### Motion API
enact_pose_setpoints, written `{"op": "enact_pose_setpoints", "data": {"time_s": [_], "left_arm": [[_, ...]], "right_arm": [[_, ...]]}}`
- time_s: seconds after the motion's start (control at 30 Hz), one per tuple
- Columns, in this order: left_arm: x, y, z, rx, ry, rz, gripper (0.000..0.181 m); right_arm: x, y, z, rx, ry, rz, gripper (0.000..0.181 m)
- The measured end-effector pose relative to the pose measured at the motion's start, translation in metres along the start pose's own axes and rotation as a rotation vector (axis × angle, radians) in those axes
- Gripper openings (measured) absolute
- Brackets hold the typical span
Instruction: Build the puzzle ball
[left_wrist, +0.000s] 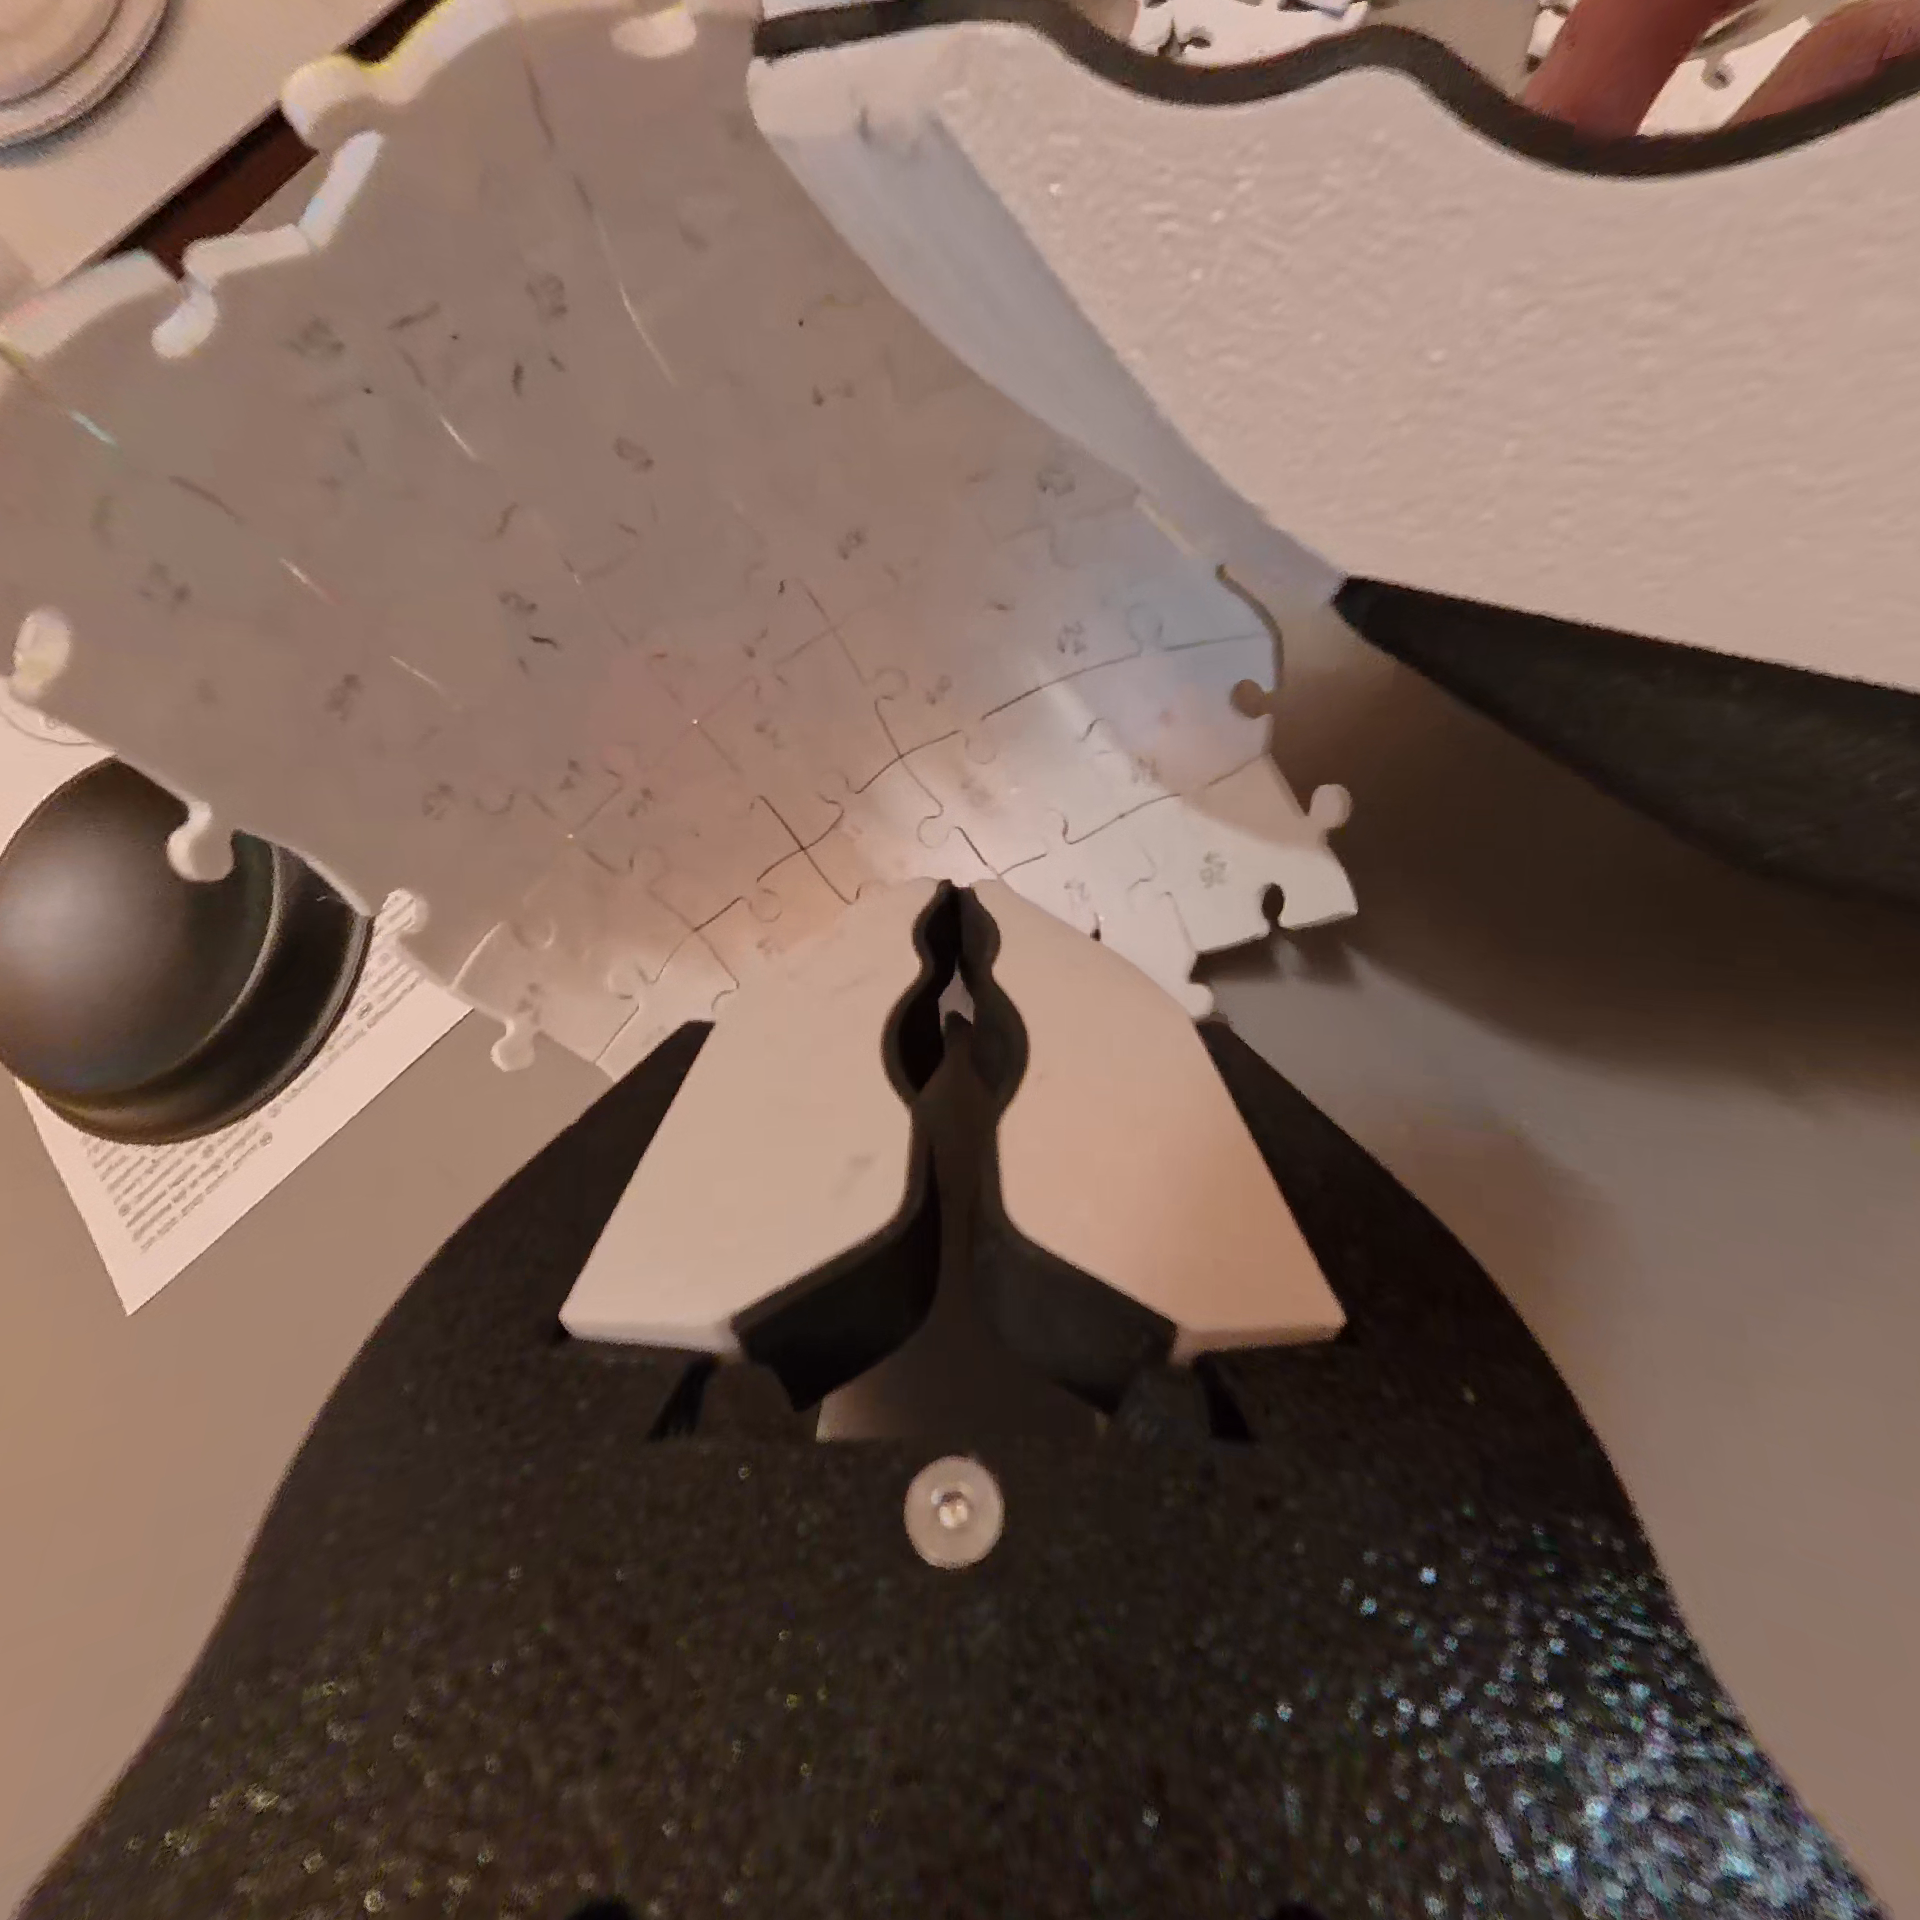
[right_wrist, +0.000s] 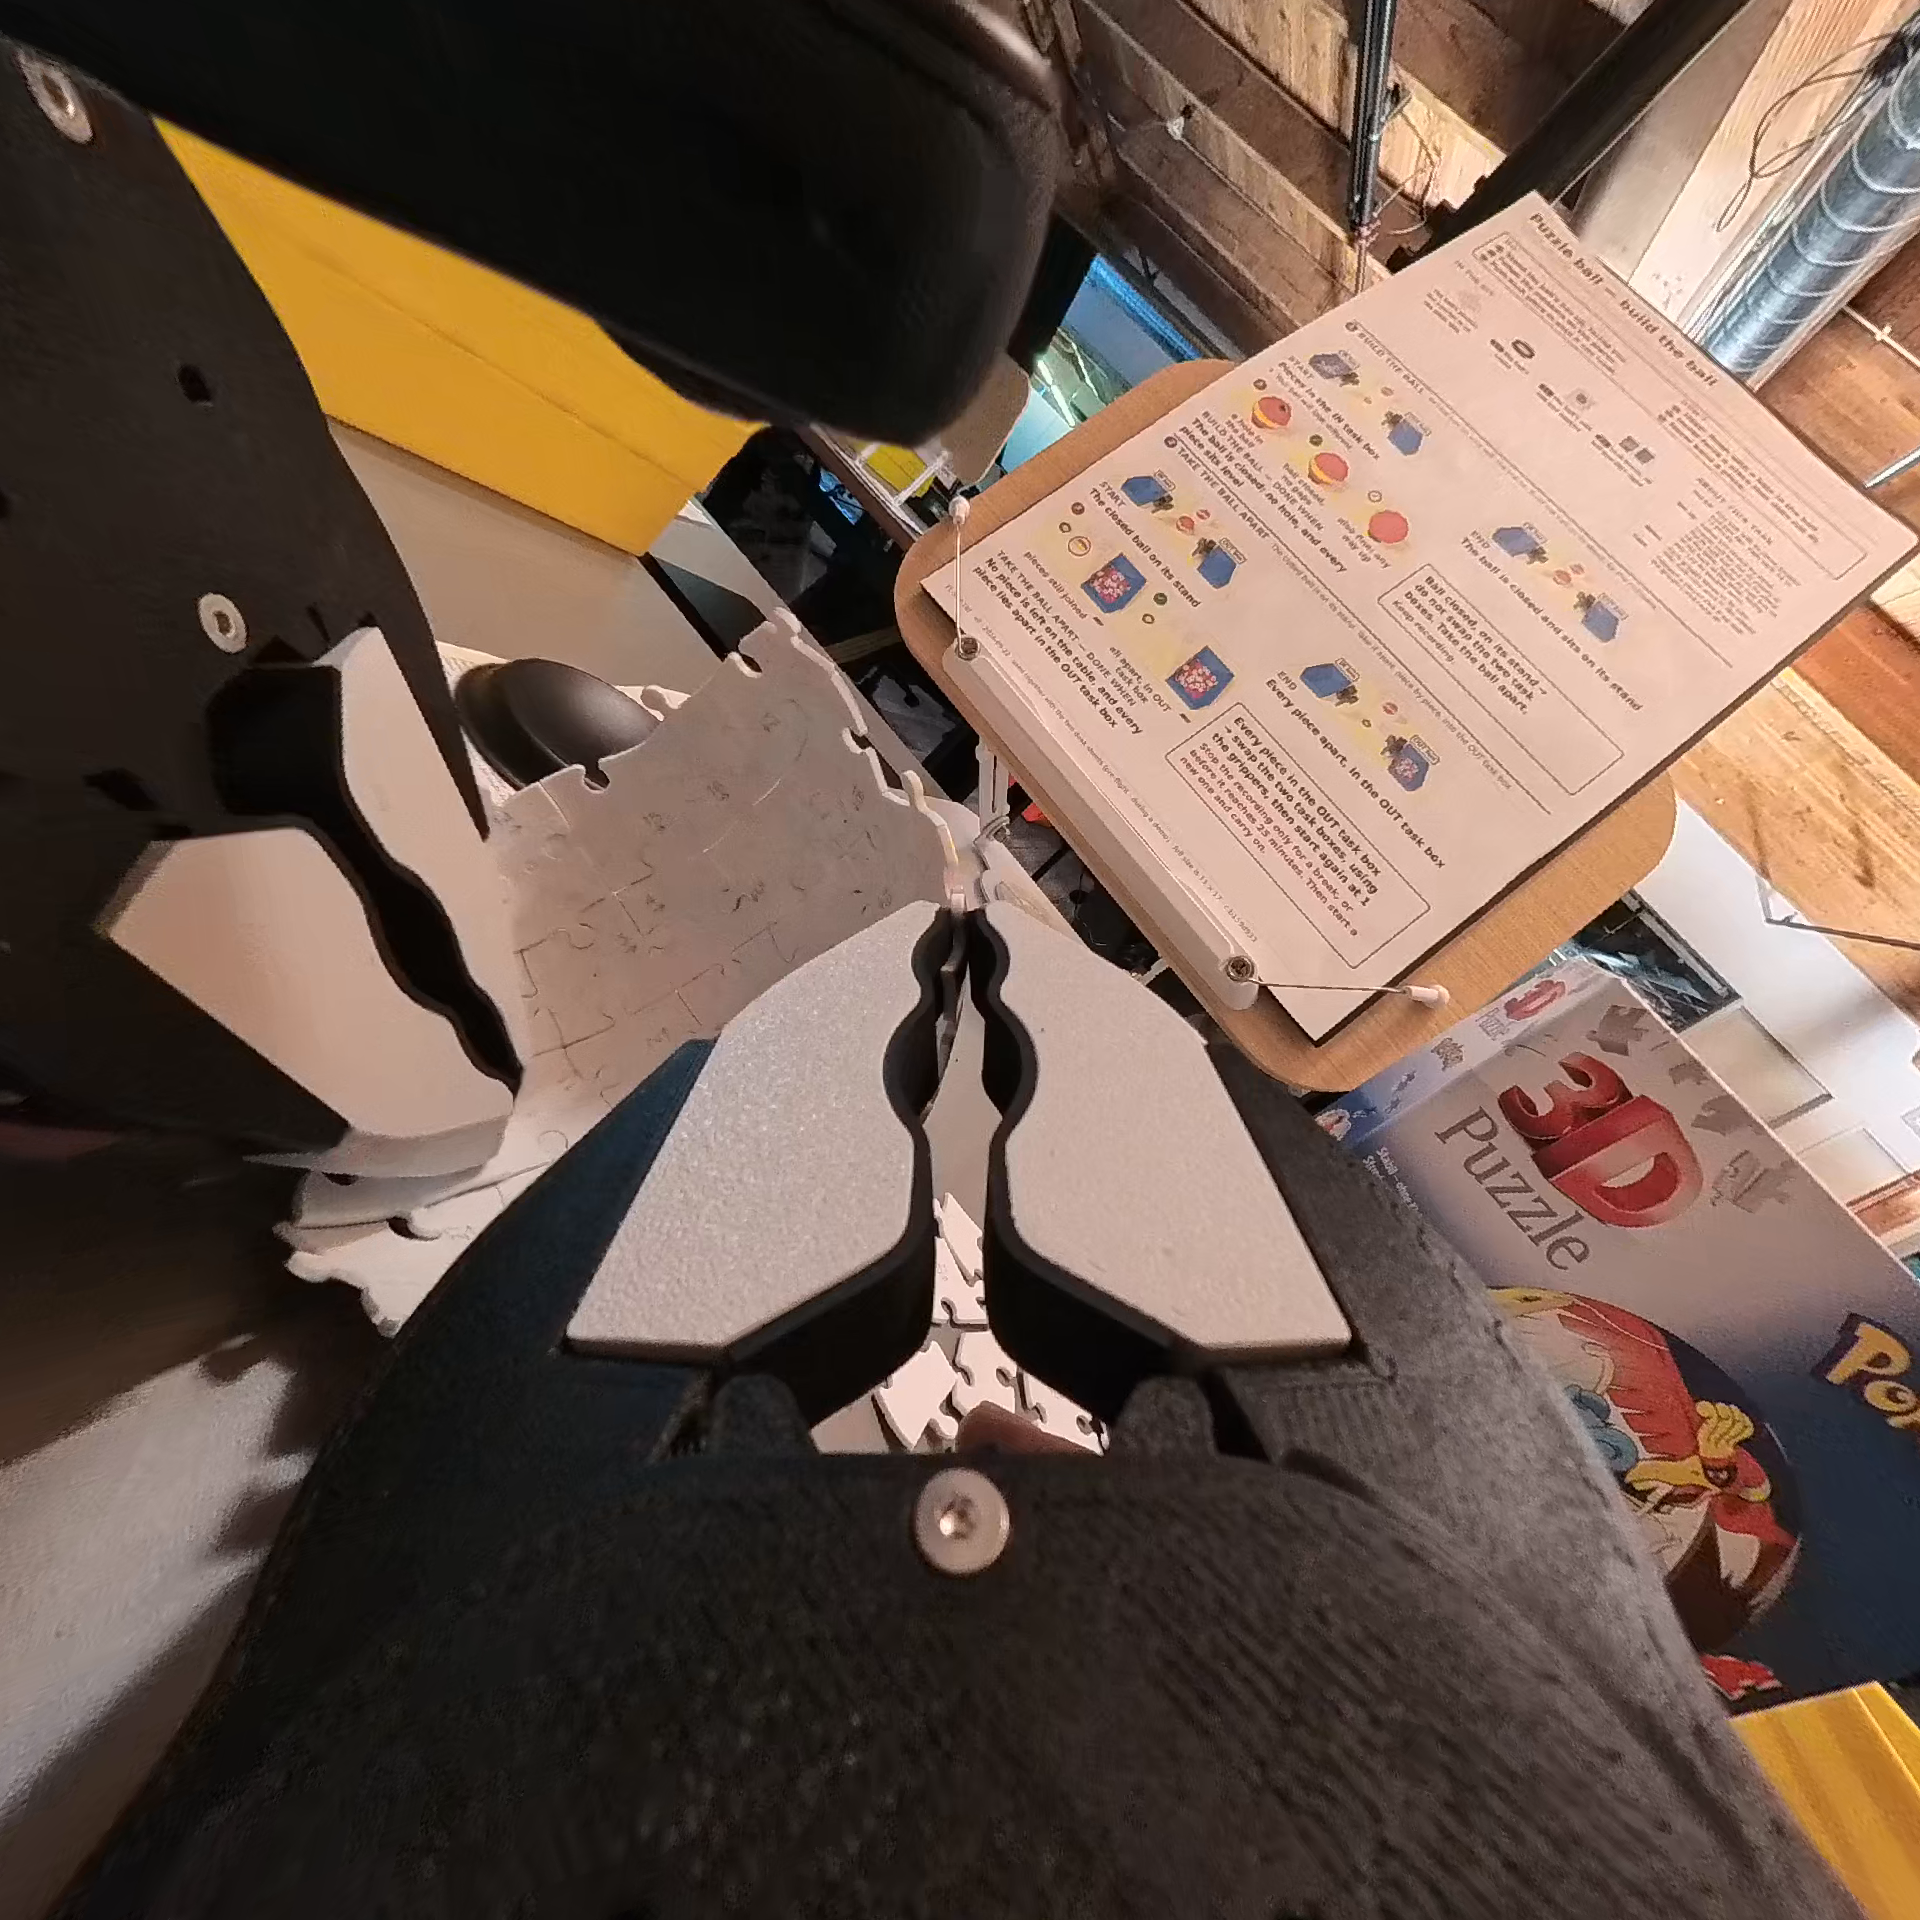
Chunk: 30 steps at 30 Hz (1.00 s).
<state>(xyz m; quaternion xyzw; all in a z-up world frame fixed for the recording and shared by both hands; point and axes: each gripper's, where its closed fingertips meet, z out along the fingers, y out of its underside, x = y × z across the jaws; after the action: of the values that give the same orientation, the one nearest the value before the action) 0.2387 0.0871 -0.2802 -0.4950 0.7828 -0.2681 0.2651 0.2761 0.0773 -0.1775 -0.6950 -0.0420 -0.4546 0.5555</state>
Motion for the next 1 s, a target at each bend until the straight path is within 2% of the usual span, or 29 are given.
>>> {"op": "enact_pose_setpoints", "data": {"time_s": [0.3,0.63,0.8,0.9,1.0], "left_arm": [[-0.006,-0.007,-0.003,0.036,-0.030,0.049,0.000],[0.002,-0.006,0.004,-0.036,0.069,-0.045,0.000],[0.003,-0.002,0.004,-0.051,0.077,-0.016,0.000],[-0.007,-0.011,-0.003,0.011,0.022,-0.030,0.000],[-0.010,-0.012,-0.017,0.051,0.035,-0.077,0.000]], "right_arm": [[-0.001,0.000,0.000,0.001,0.001,-0.008,0.003],[-0.001,0.000,0.000,0.002,0.002,-0.009,0.003],[-0.001,0.000,0.000,0.001,0.002,-0.008,0.003],[-0.001,0.000,0.000,0.000,0.002,-0.011,0.003],[0.000,0.001,0.000,-0.002,0.002,-0.008,0.003]]}}
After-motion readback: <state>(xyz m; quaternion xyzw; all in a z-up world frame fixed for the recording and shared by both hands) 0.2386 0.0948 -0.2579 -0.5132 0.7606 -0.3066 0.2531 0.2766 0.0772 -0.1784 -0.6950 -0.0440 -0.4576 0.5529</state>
